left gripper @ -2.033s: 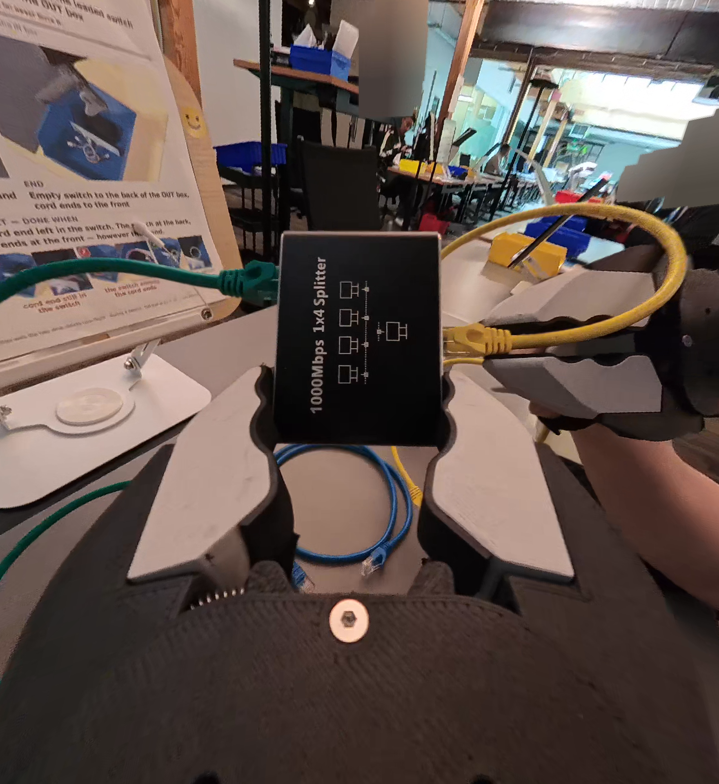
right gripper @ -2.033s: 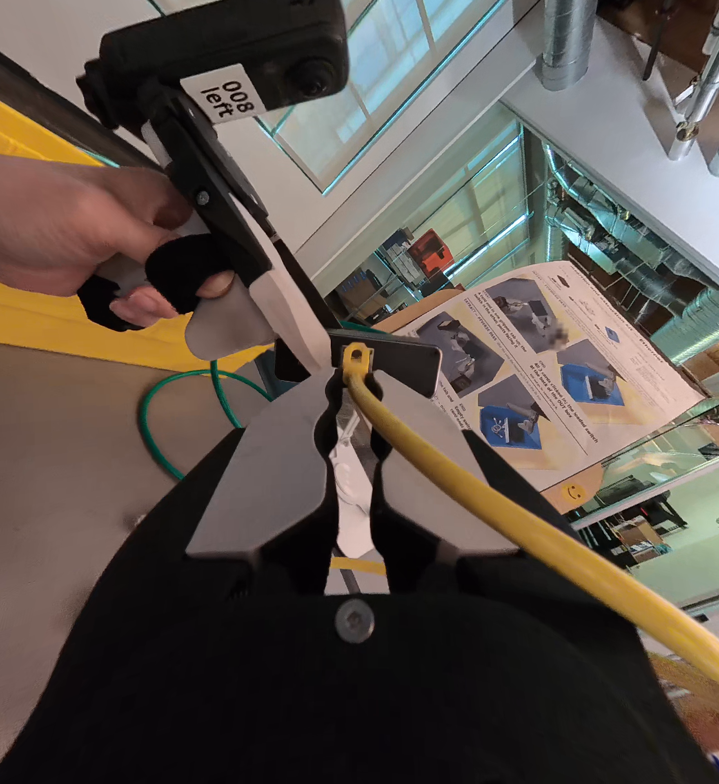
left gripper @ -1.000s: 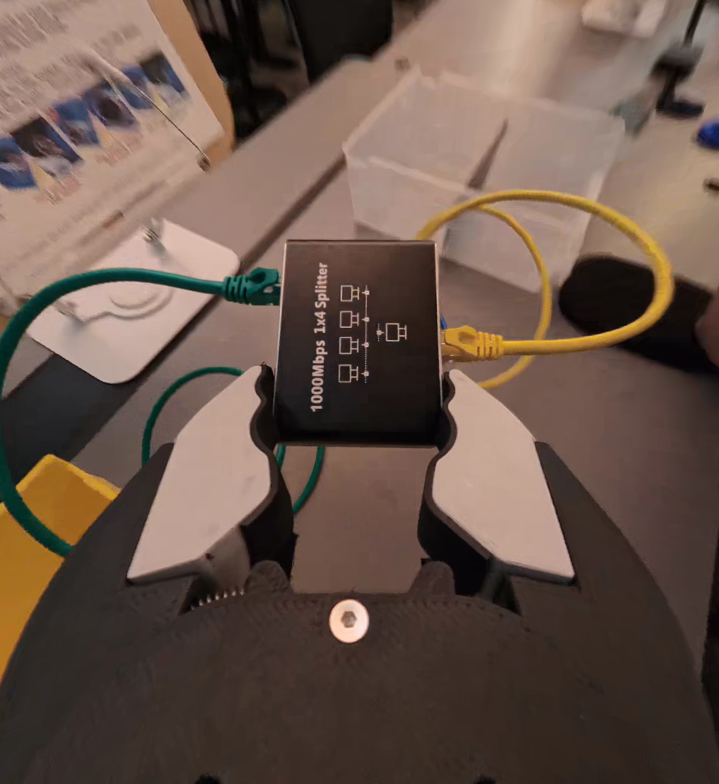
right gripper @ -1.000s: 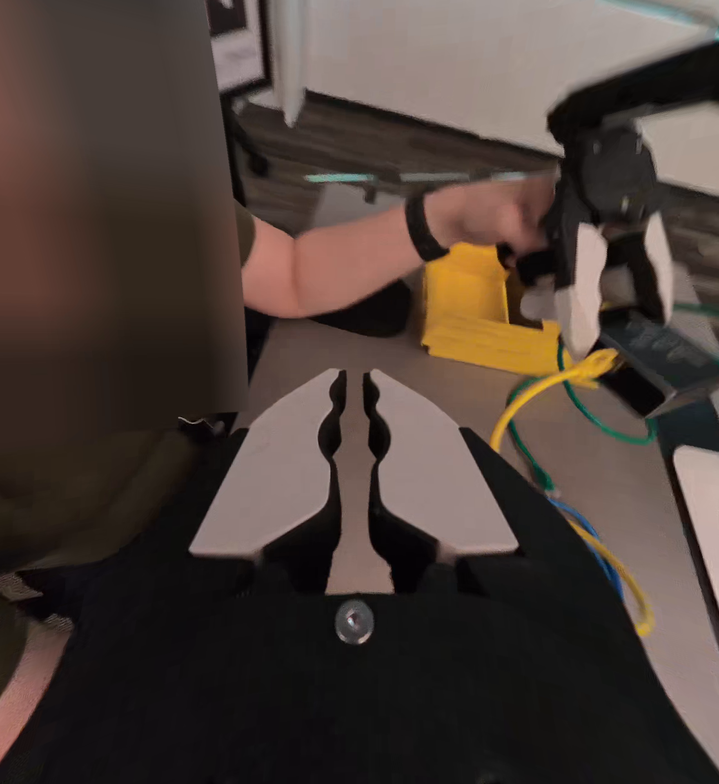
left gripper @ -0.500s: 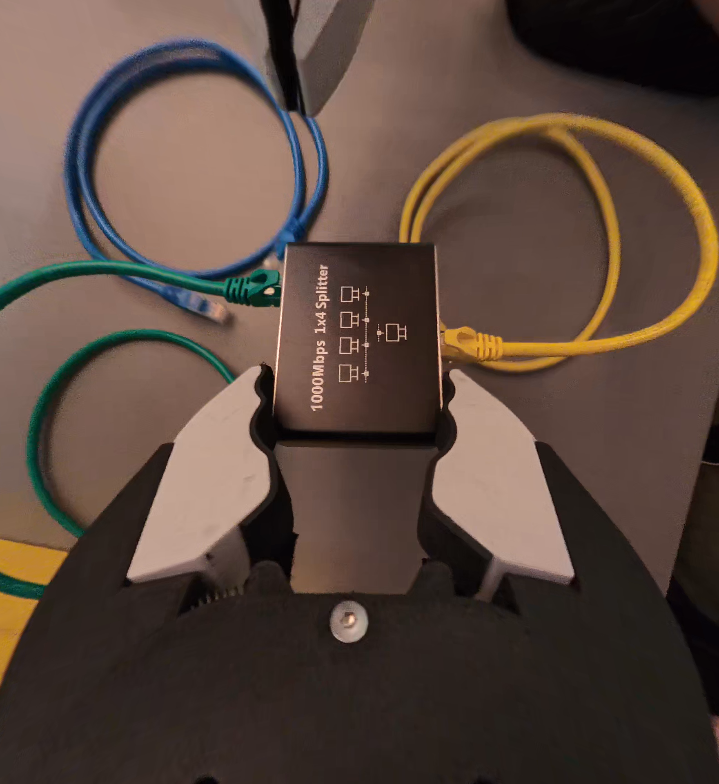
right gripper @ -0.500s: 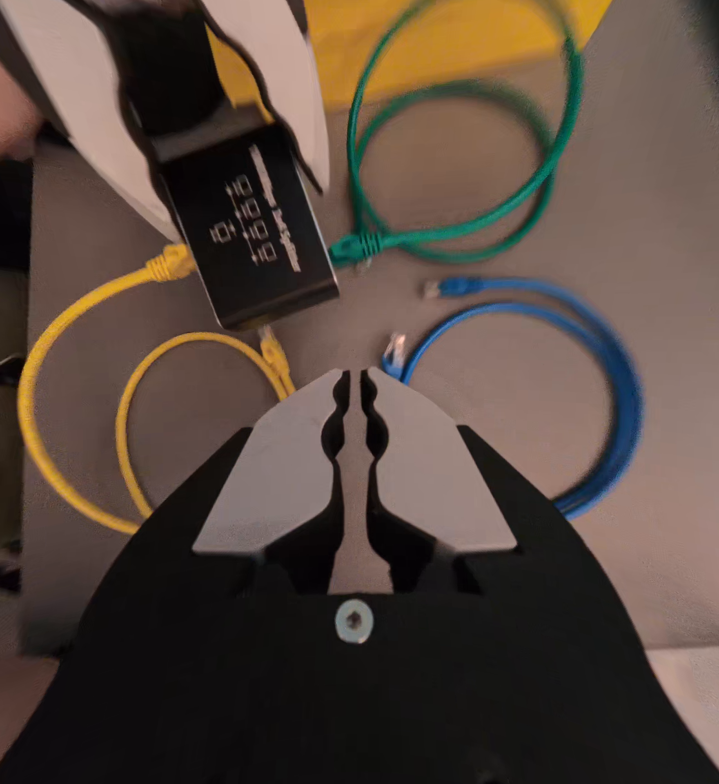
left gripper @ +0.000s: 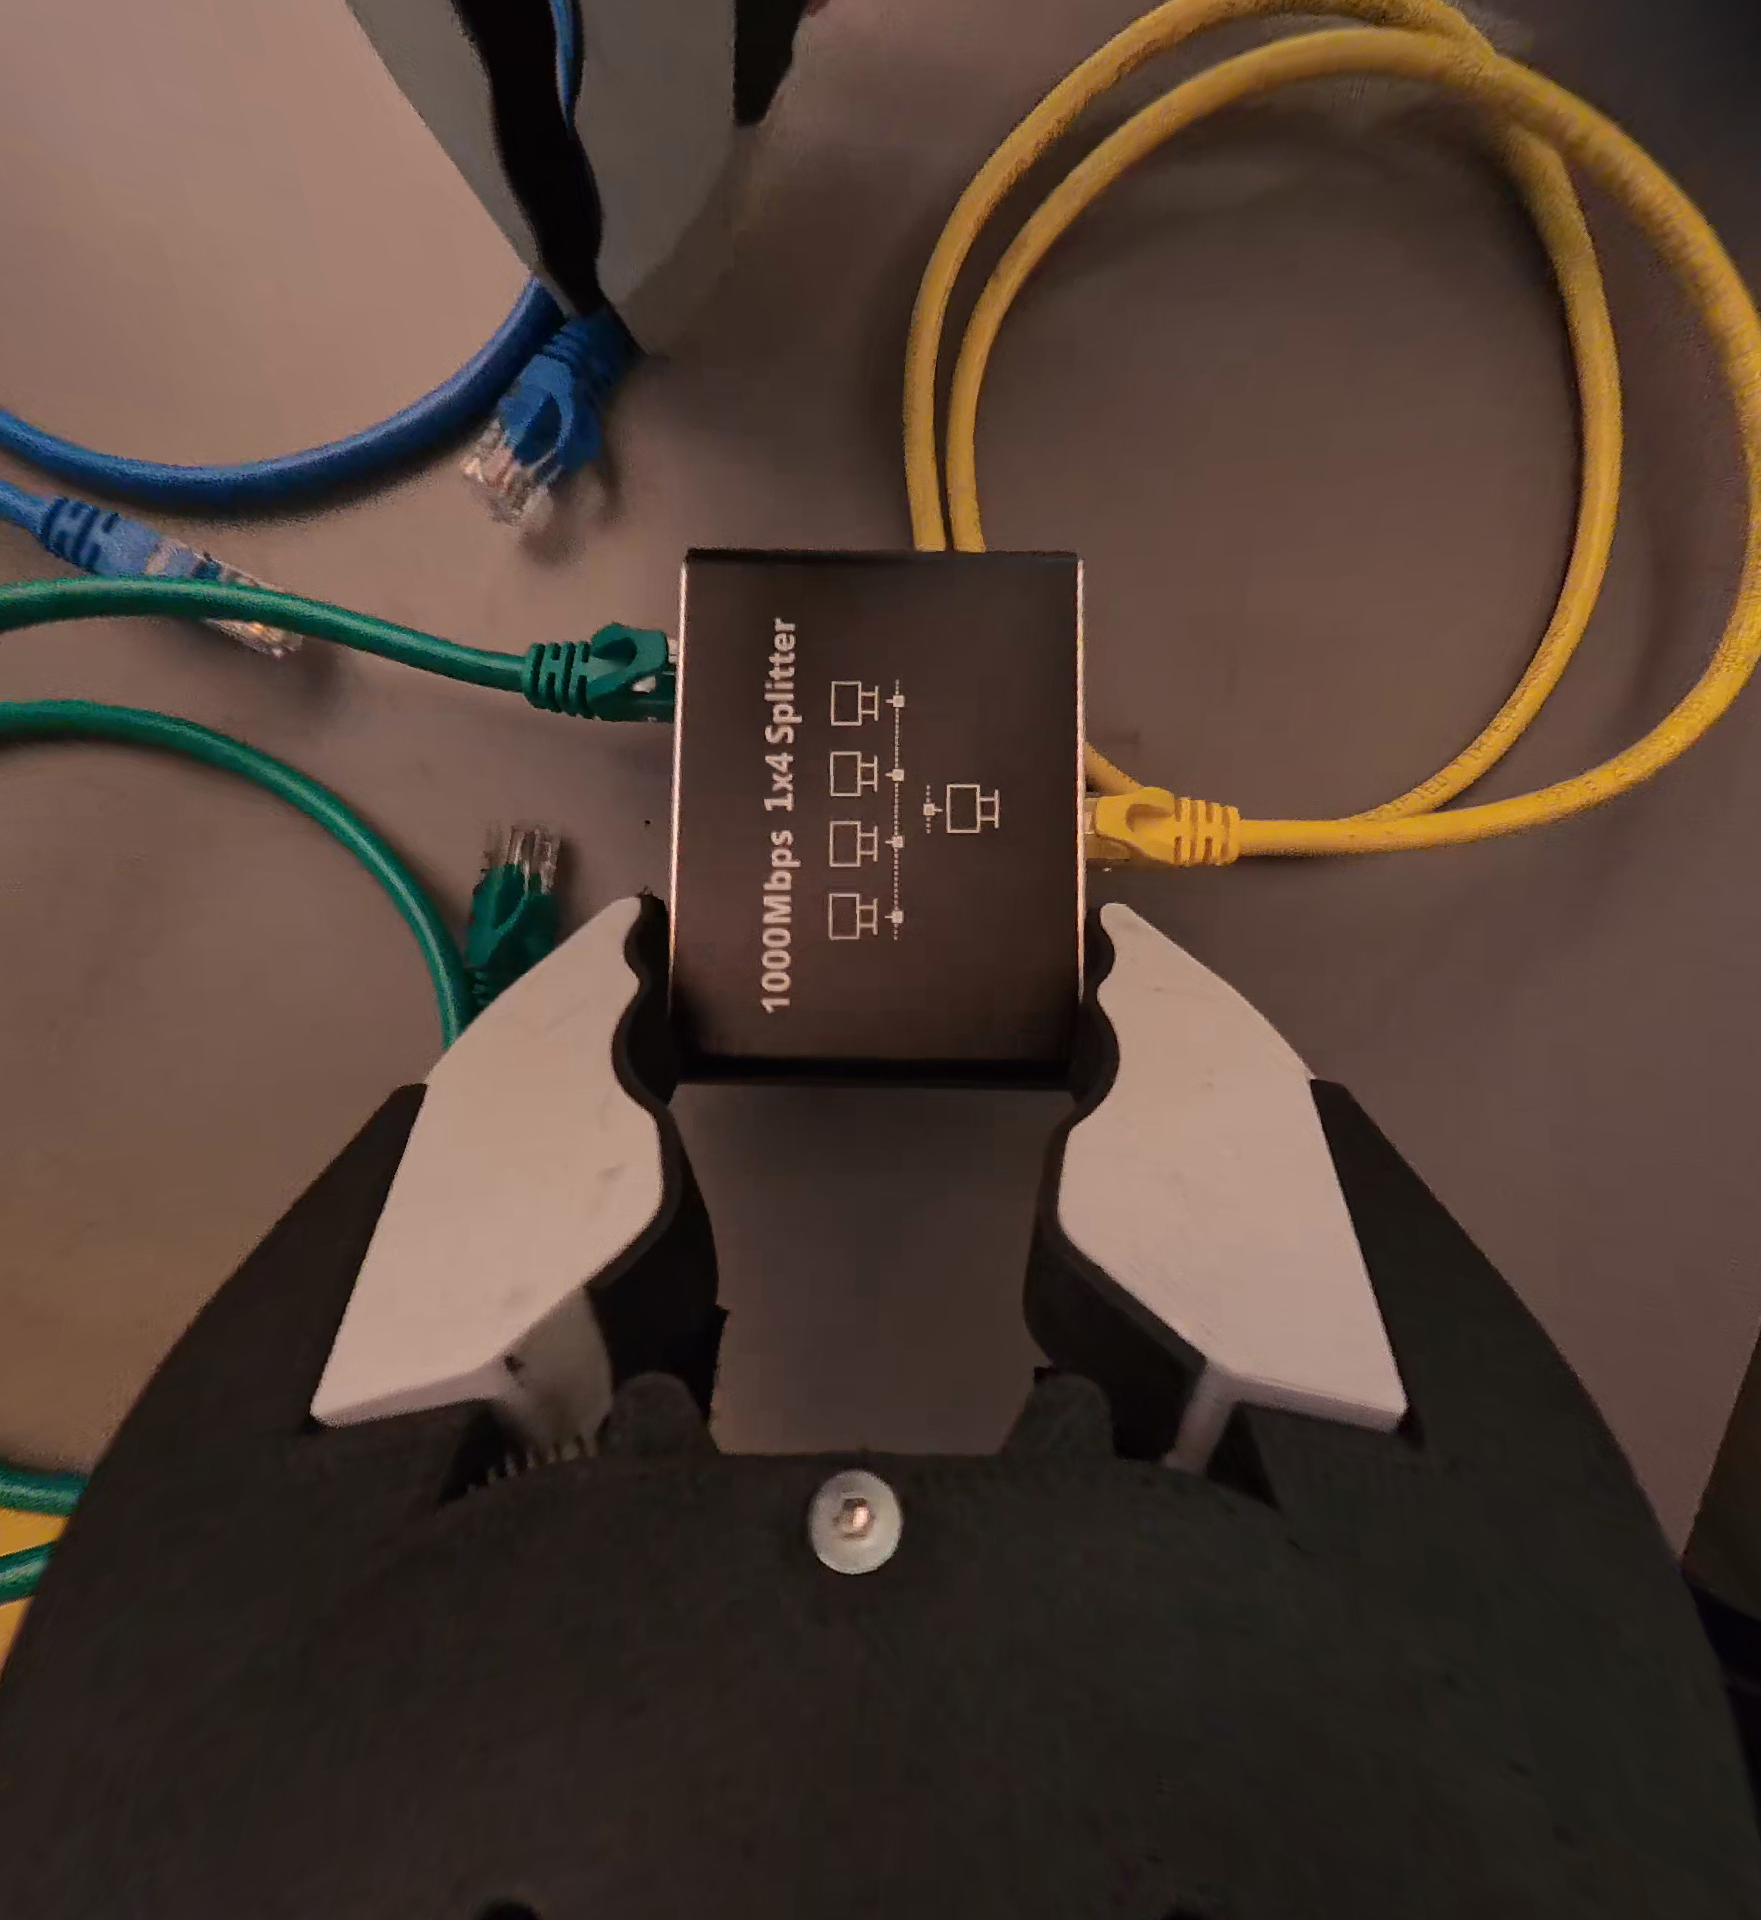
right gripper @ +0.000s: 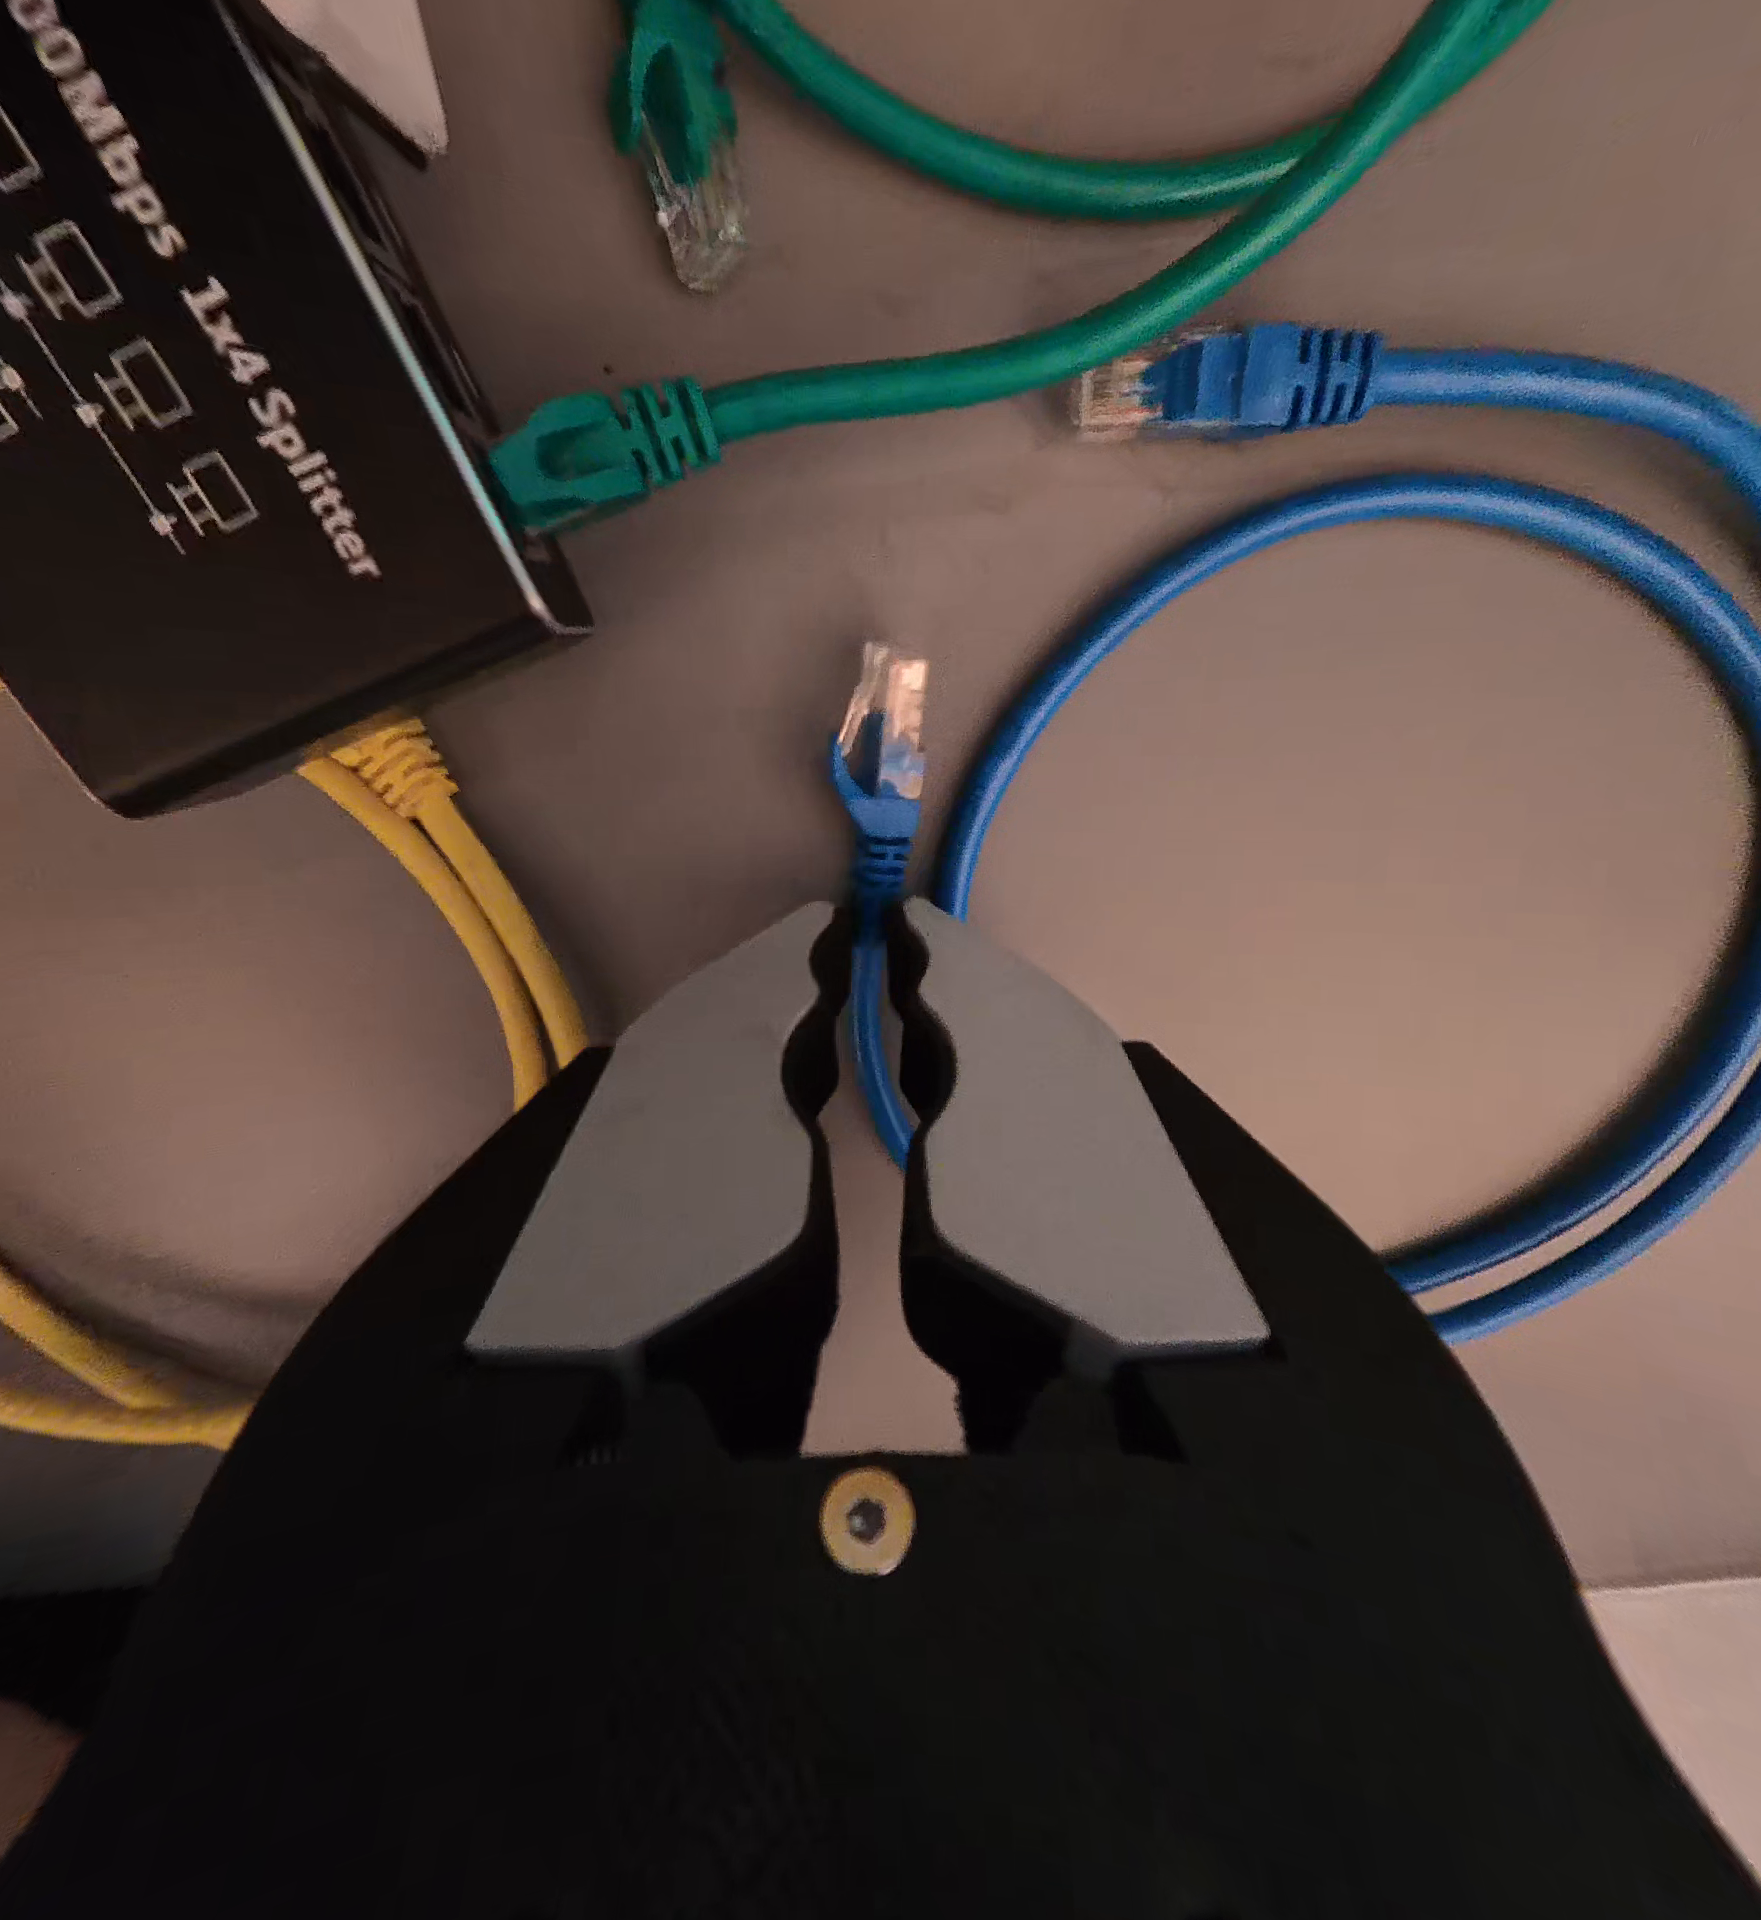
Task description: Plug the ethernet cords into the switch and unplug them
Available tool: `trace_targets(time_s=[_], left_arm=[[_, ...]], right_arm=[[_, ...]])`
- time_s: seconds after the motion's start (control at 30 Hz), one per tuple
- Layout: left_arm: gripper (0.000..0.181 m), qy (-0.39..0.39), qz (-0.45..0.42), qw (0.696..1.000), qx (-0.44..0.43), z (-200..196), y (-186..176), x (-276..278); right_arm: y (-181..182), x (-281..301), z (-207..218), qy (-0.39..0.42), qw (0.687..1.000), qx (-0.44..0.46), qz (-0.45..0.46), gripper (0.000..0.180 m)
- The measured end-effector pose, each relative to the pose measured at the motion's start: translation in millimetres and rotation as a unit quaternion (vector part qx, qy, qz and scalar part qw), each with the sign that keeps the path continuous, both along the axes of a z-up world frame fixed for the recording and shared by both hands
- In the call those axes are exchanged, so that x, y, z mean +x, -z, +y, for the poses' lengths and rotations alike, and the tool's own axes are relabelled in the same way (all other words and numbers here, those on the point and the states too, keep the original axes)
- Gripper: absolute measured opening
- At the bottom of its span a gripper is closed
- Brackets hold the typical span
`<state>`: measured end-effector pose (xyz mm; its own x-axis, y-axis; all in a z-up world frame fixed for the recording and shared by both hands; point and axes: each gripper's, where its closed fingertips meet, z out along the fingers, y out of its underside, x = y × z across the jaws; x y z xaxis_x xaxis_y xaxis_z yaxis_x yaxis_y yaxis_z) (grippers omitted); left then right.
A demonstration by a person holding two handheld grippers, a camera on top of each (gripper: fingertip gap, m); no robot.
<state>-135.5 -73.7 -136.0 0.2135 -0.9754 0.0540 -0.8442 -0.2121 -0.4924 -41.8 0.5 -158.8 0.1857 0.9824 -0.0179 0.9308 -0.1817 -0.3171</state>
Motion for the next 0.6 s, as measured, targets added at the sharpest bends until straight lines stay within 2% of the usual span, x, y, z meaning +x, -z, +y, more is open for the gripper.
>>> trace_targets(time_s=[0.13, 0.23, 0.33, 0.43, 0.53, 0.6], left_arm=[[0.076, -0.002, 0.001, 1.000, -0.025, -3.7, 11.0, -2.6], [0.081, -0.005, -0.033, 0.998, -0.061, -7.2, 10.0, 2.8], [0.087, -0.017, -0.091, 0.992, -0.088, -4.8, -8.9, 7.1], [0.091, -0.041, -0.175, 0.982, -0.062, 10.8, -52.8, 8.9], [0.075, -0.042, -0.331, 0.941, -0.051, 15.4, -130.1, 31.7], [0.065, -0.077, -0.381, 0.920, -0.042, 25.5, -156.9, 45.5]], right_arm=[[-5.7, -0.3, -0.5, -0.004, 1.000, -0.009, 0.005, 0.006], [-34.1, -5.5, -6.6, -0.007, 0.997, -0.024, 0.075, 0.006], [-70.9, -7.8, -13.2, -0.018, 0.988, -0.019, 0.149, 0.006], [-101.2, -6.9, -22.4, -0.035, 0.979, -0.010, 0.199, 0.006], [-122.7, -6.3, -29.3, -0.054, 0.973, 0.012, 0.224, 0.006], [-129.7, -4.6, -29.9, -0.054, 0.973, 0.032, 0.222, 0.006]])
